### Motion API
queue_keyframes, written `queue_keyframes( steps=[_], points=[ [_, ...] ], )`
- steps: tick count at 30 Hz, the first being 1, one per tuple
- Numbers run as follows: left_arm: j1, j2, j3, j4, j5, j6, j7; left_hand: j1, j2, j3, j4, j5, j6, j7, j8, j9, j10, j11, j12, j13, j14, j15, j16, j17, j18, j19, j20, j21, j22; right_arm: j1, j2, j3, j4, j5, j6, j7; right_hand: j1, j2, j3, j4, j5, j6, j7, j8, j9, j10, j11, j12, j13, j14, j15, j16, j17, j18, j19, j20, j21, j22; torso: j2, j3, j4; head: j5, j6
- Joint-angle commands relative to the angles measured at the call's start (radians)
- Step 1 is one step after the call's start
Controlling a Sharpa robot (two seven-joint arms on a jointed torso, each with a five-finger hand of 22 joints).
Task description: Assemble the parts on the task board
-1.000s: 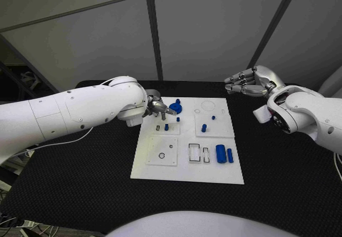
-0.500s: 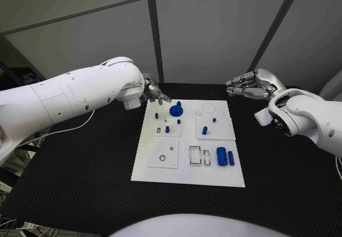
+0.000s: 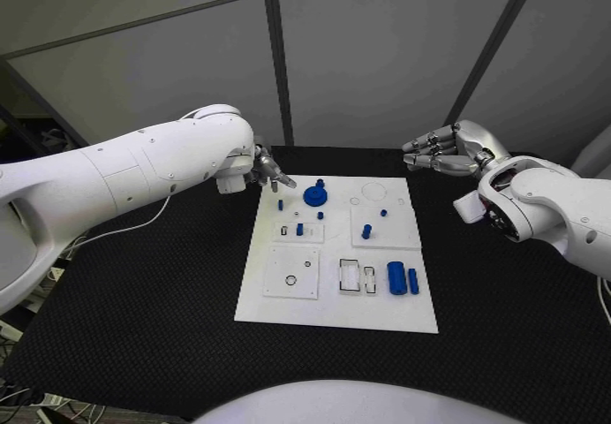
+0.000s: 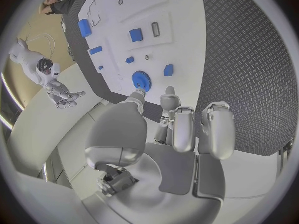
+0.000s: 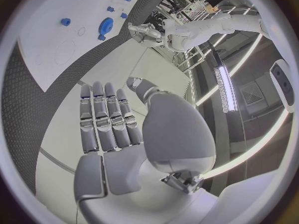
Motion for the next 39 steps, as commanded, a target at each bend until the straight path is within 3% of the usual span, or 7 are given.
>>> queue_keyframes(
  steps=[1, 12, 22, 30, 39],
  points=[
    [-0.004, 0.009, -0.002, -0.025, -0.032, 0.047, 0.008, 0.007, 0.002, -0.006, 0.001, -0.007, 0.007, 0.000, -0.001, -0.002, 0.007, 0.002, 0.006, 0.002, 0.058, 0.002, 0.000, 0.099, -0.007, 0.013, 0.004, 0.005, 0.032, 0.002, 0.002, 0.001, 0.001, -0.006, 0.000, 0.009, -0.004, 0.004, -0.002, -0.002, 0.006, 0.001, 0.002, 0.001, 0.001, -0.007, 0.000, -0.002, -0.001, -0.008, 0.001, -0.003, -0.001, 0.004, 0.001, 0.007, -0.005, -0.001, 0.000, -0.0005, 0.0002, 0.000, -0.002],
    [-0.019, 0.025, -0.005, -0.072, -0.037, 0.054, 0.013, 0.008, 0.002, -0.008, 0.002, -0.007, 0.008, 0.000, -0.001, -0.002, 0.008, 0.002, 0.007, 0.003, 0.058, 0.002, 0.000, 0.099, -0.008, 0.014, 0.003, 0.007, 0.035, 0.002, 0.005, 0.001, -0.001, -0.006, 0.000, 0.010, -0.002, 0.005, -0.001, -0.003, 0.006, 0.002, 0.001, 0.002, 0.001, -0.008, -0.001, -0.002, -0.001, -0.007, 0.000, -0.003, -0.002, 0.005, 0.002, 0.007, -0.007, -0.002, -0.002, 0.0010, 0.0008, 0.000, -0.003],
    [-0.020, 0.032, -0.006, -0.071, -0.017, 0.081, 0.016, 0.009, 0.009, -0.018, 0.010, -0.008, 0.015, -0.002, 0.001, -0.005, 0.011, 0.000, 0.014, 0.007, 0.058, 0.001, 0.000, 0.100, -0.010, 0.019, 0.003, 0.015, 0.046, 0.002, 0.009, 0.001, -0.004, -0.006, 0.001, 0.009, -0.002, 0.005, -0.001, -0.003, 0.006, 0.002, 0.001, 0.002, 0.001, -0.008, -0.001, -0.002, -0.001, -0.007, 0.000, -0.003, -0.002, 0.005, 0.002, 0.007, -0.007, -0.003, -0.002, 0.0014, 0.0010, 0.002, -0.004],
    [-0.022, 0.038, -0.019, -0.074, -0.013, 0.088, 0.020, 0.017, 0.015, -0.022, 0.012, -0.007, 0.021, -0.003, 0.001, -0.008, 0.013, -0.001, 0.016, 0.008, 0.058, 0.000, 0.000, 0.100, -0.010, 0.020, 0.002, 0.017, 0.049, 0.002, 0.011, 0.001, -0.005, -0.006, 0.003, 0.009, -0.002, 0.005, -0.001, -0.003, 0.006, 0.002, 0.001, 0.002, 0.001, -0.008, -0.001, -0.002, -0.001, -0.007, 0.000, -0.003, -0.002, 0.005, 0.002, 0.007, -0.007, -0.003, -0.001, 0.0008, 0.0012, 0.001, -0.005],
    [-0.024, 0.042, -0.021, -0.074, -0.012, 0.092, 0.024, 0.041, 0.029, -0.028, 0.008, -0.006, 0.030, -0.005, 0.001, -0.014, 0.013, -0.003, 0.018, 0.006, 0.058, -0.001, 0.000, 0.100, -0.011, 0.021, 0.001, 0.019, 0.053, 0.002, 0.013, 0.001, -0.006, -0.006, 0.005, 0.009, -0.002, 0.005, -0.001, -0.003, 0.006, 0.002, 0.002, 0.002, 0.001, -0.008, 0.000, -0.002, -0.001, -0.007, 0.000, -0.002, -0.002, 0.005, 0.003, 0.007, -0.008, -0.003, -0.001, 0.0011, 0.0010, -0.001, -0.007]
  ],
)
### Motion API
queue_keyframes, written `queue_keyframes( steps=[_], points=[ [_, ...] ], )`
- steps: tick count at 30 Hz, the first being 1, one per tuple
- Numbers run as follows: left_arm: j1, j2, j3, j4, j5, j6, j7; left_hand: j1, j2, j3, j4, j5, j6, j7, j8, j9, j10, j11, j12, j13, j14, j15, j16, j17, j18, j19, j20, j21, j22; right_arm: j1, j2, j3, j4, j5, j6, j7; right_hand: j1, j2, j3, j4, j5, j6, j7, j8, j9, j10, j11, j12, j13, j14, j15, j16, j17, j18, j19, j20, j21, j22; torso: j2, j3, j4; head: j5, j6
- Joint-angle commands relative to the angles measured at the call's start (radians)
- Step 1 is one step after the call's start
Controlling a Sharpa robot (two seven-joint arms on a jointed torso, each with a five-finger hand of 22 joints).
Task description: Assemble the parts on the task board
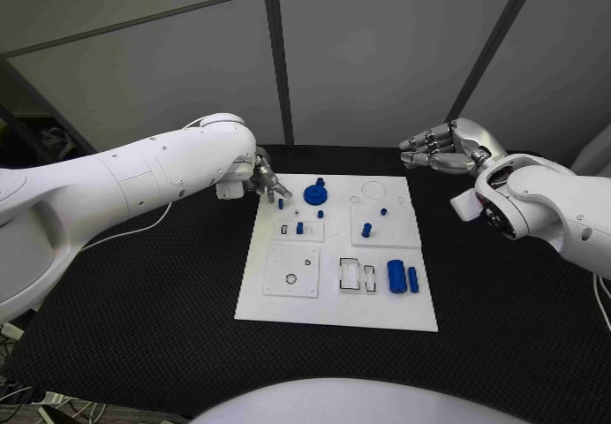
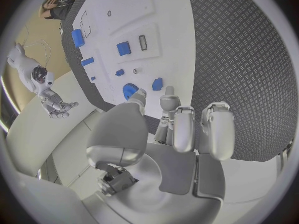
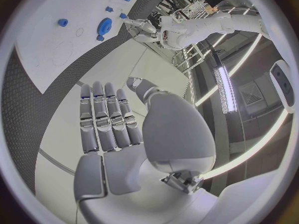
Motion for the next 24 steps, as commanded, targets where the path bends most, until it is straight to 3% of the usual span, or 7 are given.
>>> queue_keyframes(
  steps=[1, 7, 14, 24],
  points=[
    [0.001, 0.003, 0.000, -0.001, 0.003, 0.017, 0.013, 0.017, 0.002, -0.008, -0.003, -0.002, 0.013, 0.001, 0.001, -0.003, 0.007, -0.003, 0.007, 0.000, 0.058, -0.001, 0.000, 0.100, -0.011, 0.021, 0.001, 0.006, 0.053, 0.002, 0.001, 0.001, 0.000, -0.002, 0.005, 0.008, -0.002, 0.005, -0.001, -0.003, 0.006, 0.002, 0.002, 0.002, 0.001, -0.008, 0.000, -0.002, -0.001, -0.007, 0.000, -0.002, -0.002, 0.005, 0.003, 0.007, -0.003, -0.001, 0.001, 0.0005, 0.0001, -0.001, -0.002],
    [0.000, 0.004, 0.000, -0.002, 0.003, 0.016, 0.014, 0.026, 0.007, -0.010, -0.005, -0.002, 0.016, 0.000, 0.001, -0.005, 0.007, -0.003, 0.007, -0.001, 0.058, -0.002, 0.000, 0.100, -0.011, 0.021, 0.000, 0.006, 0.054, 0.002, 0.002, 0.001, 0.000, -0.002, 0.005, 0.008, -0.002, 0.005, -0.001, -0.003, 0.006, 0.002, 0.002, 0.002, 0.001, -0.008, 0.000, -0.002, -0.001, -0.007, 0.000, -0.002, -0.002, 0.005, 0.003, 0.007, -0.003, -0.001, 0.001, 0.0001, 0.0000, 0.000, -0.003],
    [0.000, 0.005, 0.000, -0.008, 0.003, 0.012, 0.019, 0.062, 0.033, -0.008, -0.015, -0.001, 0.021, 0.000, -0.004, -0.015, 0.006, -0.004, 0.008, -0.005, 0.058, -0.002, 0.000, 0.100, -0.011, 0.019, -0.001, 0.004, 0.053, 0.002, 0.003, 0.001, 0.000, -0.002, 0.006, 0.008, -0.002, 0.006, -0.001, -0.003, 0.006, 0.002, 0.003, 0.002, 0.001, -0.009, 0.000, -0.002, -0.001, -0.007, 0.000, -0.002, -0.002, 0.005, 0.004, 0.007, -0.003, -0.001, 0.000, 0.0001, -0.0003, -0.001, -0.006],
    [-0.001, 0.007, 0.000, -0.011, 0.029, 0.013, 0.025, 0.089, 0.051, -0.007, -0.026, -0.011, 0.026, 0.000, -0.008, -0.022, 0.005, -0.004, 0.006, -0.010, 0.058, -0.003, 0.000, 0.099, -0.011, 0.019, -0.001, 0.004, 0.054, 0.002, 0.004, 0.001, 0.000, -0.002, 0.007, 0.007, -0.002, 0.006, -0.001, -0.003, 0.006, 0.002, 0.003, 0.002, 0.001, -0.008, 0.000, -0.002, -0.001, -0.007, 0.000, -0.002, -0.002, 0.005, 0.004, 0.007, -0.004, -0.002, 0.001, 0.0008, -0.0006, -0.003, -0.008]
  ],
)
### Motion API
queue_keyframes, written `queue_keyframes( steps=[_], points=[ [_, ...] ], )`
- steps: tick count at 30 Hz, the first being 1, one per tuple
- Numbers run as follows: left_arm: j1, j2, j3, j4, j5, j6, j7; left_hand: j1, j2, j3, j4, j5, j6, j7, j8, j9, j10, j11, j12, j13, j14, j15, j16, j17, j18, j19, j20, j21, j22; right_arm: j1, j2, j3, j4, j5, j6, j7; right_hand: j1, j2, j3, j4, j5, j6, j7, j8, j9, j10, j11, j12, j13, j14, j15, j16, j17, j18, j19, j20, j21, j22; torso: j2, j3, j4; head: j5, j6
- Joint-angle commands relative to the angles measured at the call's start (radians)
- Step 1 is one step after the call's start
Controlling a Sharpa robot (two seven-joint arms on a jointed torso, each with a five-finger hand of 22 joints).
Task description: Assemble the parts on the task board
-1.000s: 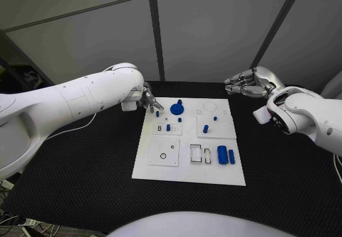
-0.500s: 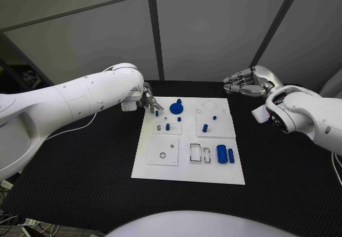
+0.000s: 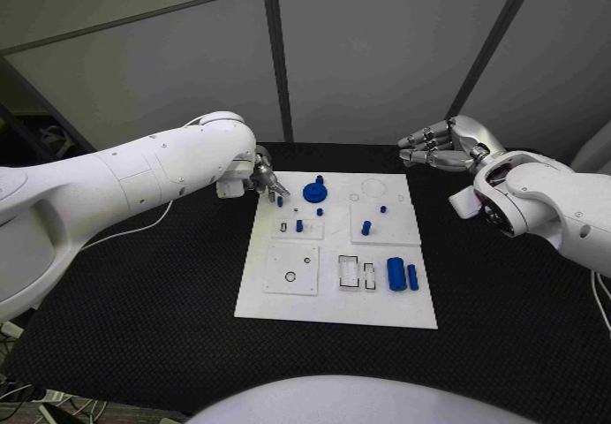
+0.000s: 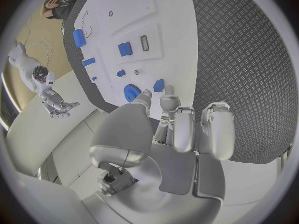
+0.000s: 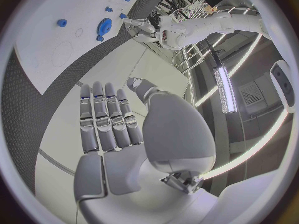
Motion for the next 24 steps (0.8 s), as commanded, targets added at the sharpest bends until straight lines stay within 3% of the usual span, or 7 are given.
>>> queue_keyframes(
  steps=[1, 24],
  points=[
    [0.001, 0.001, 0.000, -0.002, 0.018, 0.009, 0.013, 0.019, 0.002, -0.001, -0.008, -0.007, 0.005, 0.000, -0.004, -0.003, 0.005, -0.004, 0.002, -0.002, 0.058, -0.003, 0.000, 0.099, -0.011, 0.019, -0.001, 0.004, 0.054, 0.002, 0.000, 0.001, 0.001, -0.002, 0.006, 0.007, -0.002, 0.006, -0.001, -0.003, 0.006, 0.002, 0.003, 0.002, 0.001, -0.008, 0.000, -0.002, -0.001, -0.007, 0.000, -0.002, -0.001, 0.005, 0.001, 0.004, -0.004, -0.001, 0.000, 0.0004, -0.0004, -0.001, -0.001],
    [0.000, 0.003, 0.000, -0.001, 0.021, 0.029, 0.013, 0.029, 0.004, -0.005, -0.014, -0.010, 0.010, -0.001, -0.004, -0.006, 0.007, -0.005, 0.005, -0.001, 0.058, -0.003, 0.000, 0.099, -0.011, 0.019, -0.001, 0.004, 0.055, 0.002, 0.001, 0.001, 0.002, -0.002, 0.010, 0.006, -0.003, 0.008, 0.000, -0.002, 0.010, 0.004, 0.005, 0.003, 0.001, -0.007, 0.000, 0.000, -0.001, -0.006, 0.000, -0.002, -0.002, 0.005, 0.003, 0.004, -0.006, -0.003, 0.000, -0.0001, -0.0002, -0.002, -0.005]
  ],
)
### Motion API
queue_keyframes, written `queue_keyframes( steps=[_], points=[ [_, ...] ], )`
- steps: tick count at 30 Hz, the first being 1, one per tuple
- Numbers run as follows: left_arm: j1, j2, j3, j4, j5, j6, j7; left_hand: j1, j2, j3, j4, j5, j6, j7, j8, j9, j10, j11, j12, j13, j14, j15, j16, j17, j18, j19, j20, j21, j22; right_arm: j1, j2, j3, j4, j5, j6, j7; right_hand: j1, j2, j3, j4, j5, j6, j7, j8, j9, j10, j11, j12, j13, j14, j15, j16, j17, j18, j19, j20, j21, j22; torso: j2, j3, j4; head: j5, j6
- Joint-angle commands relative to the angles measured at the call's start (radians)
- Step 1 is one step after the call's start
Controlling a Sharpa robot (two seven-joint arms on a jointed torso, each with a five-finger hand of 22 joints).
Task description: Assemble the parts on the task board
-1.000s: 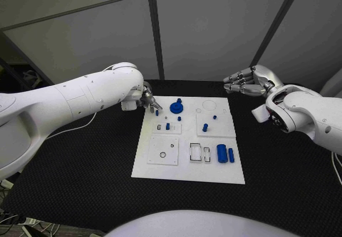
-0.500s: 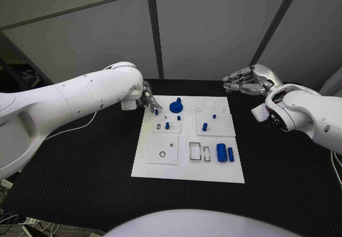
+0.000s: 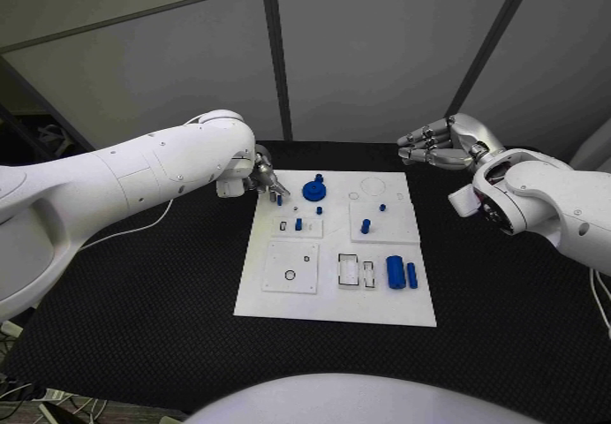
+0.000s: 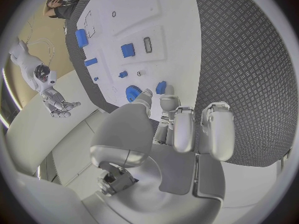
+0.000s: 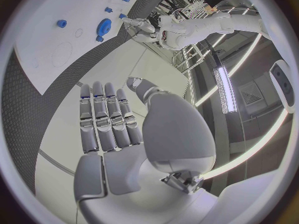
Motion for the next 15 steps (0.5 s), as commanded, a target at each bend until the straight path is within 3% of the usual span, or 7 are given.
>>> queue_keyframes(
  steps=[1, 10, 15],
  points=[
    [0.001, 0.001, 0.000, 0.000, 0.003, 0.020, 0.008, 0.011, -0.001, 0.001, -0.009, -0.006, 0.008, 0.001, -0.004, -0.001, 0.003, -0.001, 0.005, 0.000, 0.058, -0.003, 0.000, 0.099, -0.011, 0.019, -0.001, 0.004, 0.055, 0.002, 0.001, 0.001, 0.001, -0.001, 0.008, 0.006, -0.003, 0.008, 0.000, -0.002, 0.007, 0.004, 0.005, 0.003, 0.001, -0.007, 0.000, 0.000, -0.001, -0.006, 0.000, -0.002, -0.001, 0.005, 0.003, 0.004, -0.006, -0.002, 0.000, 0.0000, -0.0003, 0.000, -0.001],
    [0.000, 0.003, 0.000, -0.004, 0.004, 0.027, 0.012, 0.073, 0.036, 0.029, -0.043, -0.008, 0.013, -0.004, -0.009, -0.011, 0.003, -0.006, 0.003, -0.005, 0.058, -0.007, 0.000, 0.099, -0.011, 0.019, -0.004, 0.004, 0.057, 0.002, 0.001, 0.001, 0.002, -0.001, 0.008, 0.006, -0.003, 0.009, 0.000, -0.002, 0.008, 0.004, 0.005, 0.003, 0.001, -0.007, 0.000, 0.000, -0.001, -0.006, 0.000, -0.002, -0.002, 0.005, 0.003, 0.004, -0.007, -0.002, 0.000, 0.0000, 0.0000, 0.000, -0.004],
    [-0.001, 0.002, 0.000, -0.004, 0.016, 0.019, 0.020, 0.140, 0.066, 0.095, -0.090, -0.005, 0.006, -0.006, -0.019, -0.021, -0.003, -0.009, -0.006, -0.013, 0.058, -0.009, -0.001, 0.099, -0.010, 0.018, -0.007, 0.001, 0.055, 0.002, 0.001, 0.001, 0.000, -0.001, 0.008, 0.006, -0.002, 0.009, 0.000, -0.002, 0.011, 0.004, 0.005, 0.003, 0.002, -0.006, 0.000, 0.000, -0.001, -0.006, 0.000, -0.002, -0.002, 0.005, 0.004, 0.004, -0.008, -0.003, 0.000, -0.0002, 0.0004, 0.001, -0.003]
  ],
)
